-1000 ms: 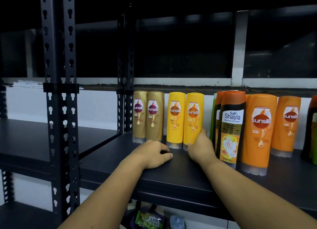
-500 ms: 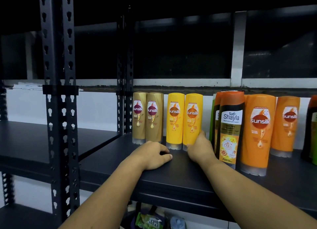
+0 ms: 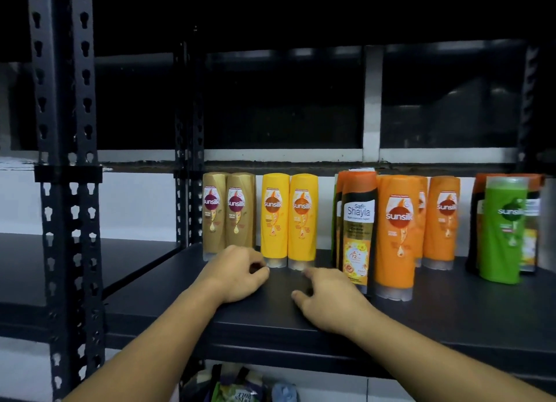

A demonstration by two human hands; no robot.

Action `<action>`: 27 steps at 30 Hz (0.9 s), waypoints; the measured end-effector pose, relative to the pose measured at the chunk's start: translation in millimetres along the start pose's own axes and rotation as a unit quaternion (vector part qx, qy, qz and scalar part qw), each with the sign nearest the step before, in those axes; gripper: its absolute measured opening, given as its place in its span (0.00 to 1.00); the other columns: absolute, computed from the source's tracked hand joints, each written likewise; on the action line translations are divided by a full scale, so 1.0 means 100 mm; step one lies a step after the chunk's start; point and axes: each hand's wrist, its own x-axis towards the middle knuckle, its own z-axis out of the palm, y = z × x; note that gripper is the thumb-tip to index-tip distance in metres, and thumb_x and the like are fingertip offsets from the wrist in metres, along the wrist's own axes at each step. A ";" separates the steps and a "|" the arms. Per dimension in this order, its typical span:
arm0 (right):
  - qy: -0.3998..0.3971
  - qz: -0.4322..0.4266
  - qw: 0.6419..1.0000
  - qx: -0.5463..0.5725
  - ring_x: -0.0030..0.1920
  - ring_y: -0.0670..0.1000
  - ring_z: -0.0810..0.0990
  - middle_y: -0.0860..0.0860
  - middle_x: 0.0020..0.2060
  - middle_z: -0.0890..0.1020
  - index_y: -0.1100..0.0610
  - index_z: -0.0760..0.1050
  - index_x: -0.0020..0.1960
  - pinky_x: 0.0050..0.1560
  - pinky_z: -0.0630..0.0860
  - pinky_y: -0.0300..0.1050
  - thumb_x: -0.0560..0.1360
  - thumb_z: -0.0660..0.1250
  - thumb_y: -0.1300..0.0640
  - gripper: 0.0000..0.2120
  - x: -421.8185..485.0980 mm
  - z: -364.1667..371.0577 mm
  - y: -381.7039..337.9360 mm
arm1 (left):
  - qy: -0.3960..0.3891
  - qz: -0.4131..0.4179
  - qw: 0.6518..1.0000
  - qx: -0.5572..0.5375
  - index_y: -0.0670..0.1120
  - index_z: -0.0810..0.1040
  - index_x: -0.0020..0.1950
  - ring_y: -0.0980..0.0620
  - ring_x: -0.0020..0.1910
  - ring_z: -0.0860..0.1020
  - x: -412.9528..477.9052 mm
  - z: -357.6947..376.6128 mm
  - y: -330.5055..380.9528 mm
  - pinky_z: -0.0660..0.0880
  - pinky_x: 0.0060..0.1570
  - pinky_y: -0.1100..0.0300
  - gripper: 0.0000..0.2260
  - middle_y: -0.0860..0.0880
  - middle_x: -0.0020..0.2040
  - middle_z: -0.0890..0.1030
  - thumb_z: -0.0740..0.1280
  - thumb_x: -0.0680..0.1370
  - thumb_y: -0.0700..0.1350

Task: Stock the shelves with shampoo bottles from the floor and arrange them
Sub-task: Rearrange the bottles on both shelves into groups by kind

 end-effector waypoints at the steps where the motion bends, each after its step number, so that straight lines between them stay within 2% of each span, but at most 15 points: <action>1: 0.010 -0.015 1.000 -0.013 0.61 0.54 0.79 0.52 0.61 0.81 0.52 0.74 0.69 0.60 0.78 0.50 0.78 0.65 0.41 0.23 -0.12 -0.06 0.07 | 0.013 0.010 1.000 -0.001 0.54 0.85 0.54 0.58 0.48 0.80 0.00 0.00 0.04 0.80 0.51 0.53 0.10 0.58 0.49 0.84 0.66 0.80 0.55; 4: 0.039 -0.030 0.999 -0.018 0.57 0.50 0.80 0.47 0.56 0.83 0.51 0.78 0.64 0.57 0.79 0.49 0.77 0.65 0.41 0.20 -0.38 -0.24 0.36 | 0.045 0.035 0.996 -0.062 0.55 0.85 0.57 0.59 0.48 0.80 0.04 0.06 0.26 0.77 0.50 0.64 0.08 0.59 0.50 0.84 0.68 0.81 0.53; 6: 0.085 -0.016 0.996 0.037 0.51 0.43 0.81 0.43 0.50 0.84 0.48 0.80 0.59 0.53 0.80 0.44 0.77 0.67 0.42 0.16 -0.46 -0.36 0.59 | 0.067 0.027 0.981 -0.178 0.52 0.84 0.61 0.59 0.48 0.81 0.12 0.14 0.50 0.74 0.45 0.73 0.10 0.57 0.51 0.83 0.70 0.80 0.49; 7: 0.136 -0.007 0.987 0.081 0.47 0.41 0.81 0.41 0.46 0.84 0.48 0.80 0.55 0.50 0.80 0.42 0.76 0.68 0.43 0.12 -0.48 -0.43 0.70 | 0.071 0.022 0.970 -0.232 0.52 0.82 0.64 0.58 0.49 0.81 0.16 0.18 0.63 0.74 0.45 0.74 0.12 0.56 0.53 0.82 0.71 0.80 0.49; 9: 0.248 0.020 0.951 0.182 0.43 0.41 0.80 0.41 0.45 0.81 0.46 0.77 0.51 0.43 0.79 0.40 0.76 0.71 0.44 0.09 -0.46 -0.56 0.90 | 0.055 0.019 0.952 -0.300 0.54 0.76 0.71 0.58 0.54 0.80 0.24 0.26 0.91 0.78 0.52 0.67 0.20 0.56 0.59 0.79 0.72 0.80 0.52; 11: 0.306 0.041 0.913 0.266 0.48 0.44 0.79 0.43 0.52 0.78 0.43 0.70 0.55 0.39 0.75 0.36 0.74 0.73 0.44 0.15 -0.38 -0.65 1.08 | 0.033 0.019 0.943 -0.331 0.57 0.66 0.78 0.56 0.63 0.77 0.33 0.34 1.12 0.78 0.62 0.56 0.30 0.59 0.67 0.74 0.73 0.78 0.57; 13: 0.261 0.050 0.905 0.332 0.57 0.48 0.77 0.45 0.59 0.73 0.42 0.65 0.62 0.42 0.78 0.37 0.70 0.77 0.43 0.27 -0.27 -0.68 1.23 | 0.013 0.023 0.932 -0.361 0.61 0.57 0.80 0.55 0.69 0.73 0.41 0.40 1.26 0.74 0.69 0.50 0.40 0.61 0.71 0.70 0.74 0.73 0.63; 15: 0.188 0.053 0.910 0.366 0.61 0.48 0.76 0.44 0.63 0.73 0.39 0.60 0.68 0.56 0.80 0.48 0.67 0.78 0.39 0.37 -0.16 -0.67 1.36 | 0.002 0.025 0.919 -0.394 0.66 0.53 0.79 0.56 0.73 0.70 0.47 0.45 1.33 0.72 0.72 0.46 0.46 0.61 0.75 0.68 0.75 0.68 0.68; 16: 0.156 0.051 0.911 0.378 0.60 0.45 0.76 0.42 0.62 0.74 0.39 0.59 0.69 0.61 0.78 0.50 0.68 0.78 0.39 0.37 -0.13 -0.65 1.39 | 0.002 0.025 0.913 -0.407 0.67 0.52 0.79 0.56 0.74 0.69 0.50 0.46 1.36 0.72 0.72 0.46 0.46 0.61 0.76 0.67 0.76 0.69 0.67; 18: 0.132 0.039 0.911 0.390 0.55 0.41 0.76 0.40 0.60 0.75 0.39 0.61 0.68 0.61 0.75 0.46 0.72 0.76 0.44 0.32 -0.10 -0.62 1.40 | 0.010 0.027 0.905 -0.424 0.68 0.51 0.77 0.57 0.73 0.70 0.55 0.49 1.40 0.72 0.71 0.49 0.44 0.61 0.76 0.67 0.77 0.71 0.63; 22: 0.196 0.061 0.886 0.416 0.56 0.45 0.76 0.43 0.59 0.76 0.40 0.63 0.64 0.61 0.77 0.50 0.73 0.76 0.48 0.27 -0.04 -0.53 1.46 | 0.007 0.033 0.900 -0.434 0.67 0.50 0.79 0.63 0.65 0.71 0.63 0.53 1.43 0.72 0.63 0.58 0.46 0.64 0.70 0.68 0.78 0.72 0.59; 24: 0.215 0.072 0.872 0.433 0.55 0.45 0.77 0.46 0.60 0.76 0.43 0.63 0.64 0.58 0.77 0.50 0.73 0.77 0.51 0.29 -0.02 -0.55 1.50 | 0.007 0.030 0.897 -0.440 0.68 0.50 0.79 0.62 0.66 0.72 0.66 0.56 1.40 0.73 0.64 0.57 0.47 0.64 0.72 0.69 0.79 0.70 0.61; 27: 0.177 0.052 0.868 0.462 0.57 0.47 0.78 0.46 0.61 0.76 0.44 0.61 0.68 0.55 0.76 0.47 0.72 0.78 0.52 0.33 0.02 -0.63 1.58 | 0.008 0.025 0.894 -0.448 0.68 0.52 0.79 0.56 0.71 0.73 0.68 0.59 1.36 0.74 0.69 0.50 0.51 0.62 0.74 0.70 0.79 0.63 0.67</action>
